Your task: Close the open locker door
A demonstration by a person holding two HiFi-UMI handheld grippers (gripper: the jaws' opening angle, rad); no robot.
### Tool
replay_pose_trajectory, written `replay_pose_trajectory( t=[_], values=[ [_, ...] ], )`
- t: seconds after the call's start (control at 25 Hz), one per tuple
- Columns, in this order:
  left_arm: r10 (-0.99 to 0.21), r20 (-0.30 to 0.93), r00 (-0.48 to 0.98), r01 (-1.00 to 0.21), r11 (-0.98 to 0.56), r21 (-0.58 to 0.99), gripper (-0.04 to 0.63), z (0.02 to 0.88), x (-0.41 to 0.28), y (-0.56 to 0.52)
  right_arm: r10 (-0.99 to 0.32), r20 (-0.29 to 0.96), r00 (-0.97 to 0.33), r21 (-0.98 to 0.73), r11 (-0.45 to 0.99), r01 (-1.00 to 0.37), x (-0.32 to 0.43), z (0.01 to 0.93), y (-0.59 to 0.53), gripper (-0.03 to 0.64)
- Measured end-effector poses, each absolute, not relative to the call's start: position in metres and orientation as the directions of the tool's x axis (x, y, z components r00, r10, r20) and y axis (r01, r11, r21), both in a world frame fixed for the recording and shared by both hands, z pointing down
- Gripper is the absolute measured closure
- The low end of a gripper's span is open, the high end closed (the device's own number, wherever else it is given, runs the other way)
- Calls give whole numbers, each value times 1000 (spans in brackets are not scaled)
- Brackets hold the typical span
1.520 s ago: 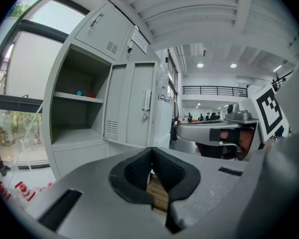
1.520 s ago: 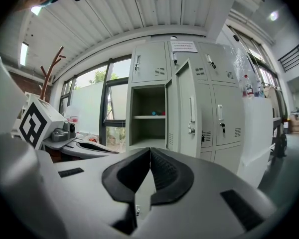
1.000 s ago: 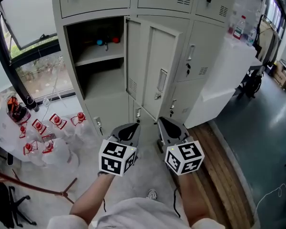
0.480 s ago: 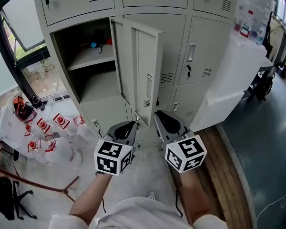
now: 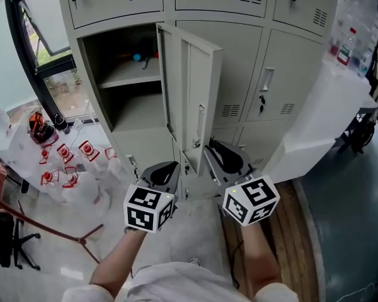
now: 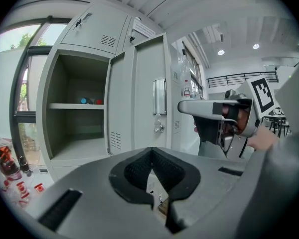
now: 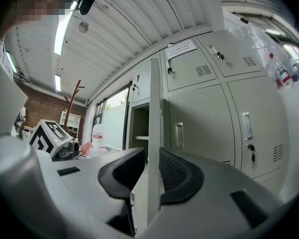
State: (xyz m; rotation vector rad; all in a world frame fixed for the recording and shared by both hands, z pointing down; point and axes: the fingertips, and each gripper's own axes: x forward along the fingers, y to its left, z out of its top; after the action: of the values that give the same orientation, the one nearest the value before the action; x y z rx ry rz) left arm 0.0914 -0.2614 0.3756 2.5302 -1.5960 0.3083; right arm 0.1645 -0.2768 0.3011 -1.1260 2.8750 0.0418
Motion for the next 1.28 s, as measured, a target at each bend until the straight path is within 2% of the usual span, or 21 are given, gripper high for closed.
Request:
replay_pose_trajectory(
  t=[0.2,0.64,1.28],
  values=[
    [-892,252,375,-922,-386,4,589,380,83,-265,-626,-94,-774,-18,779,-627,164,293,-285,532],
    [-910,234,342,-936,-352,-1,589,374,84,-271,-513,-120,-850,-66,858,-509,158,285,-292,531],
    [-929,241,282,-958,-286,19,589,382,52,-260,-449,-121,-886,-10,893,-451,131,283,-283,522]
  ],
)
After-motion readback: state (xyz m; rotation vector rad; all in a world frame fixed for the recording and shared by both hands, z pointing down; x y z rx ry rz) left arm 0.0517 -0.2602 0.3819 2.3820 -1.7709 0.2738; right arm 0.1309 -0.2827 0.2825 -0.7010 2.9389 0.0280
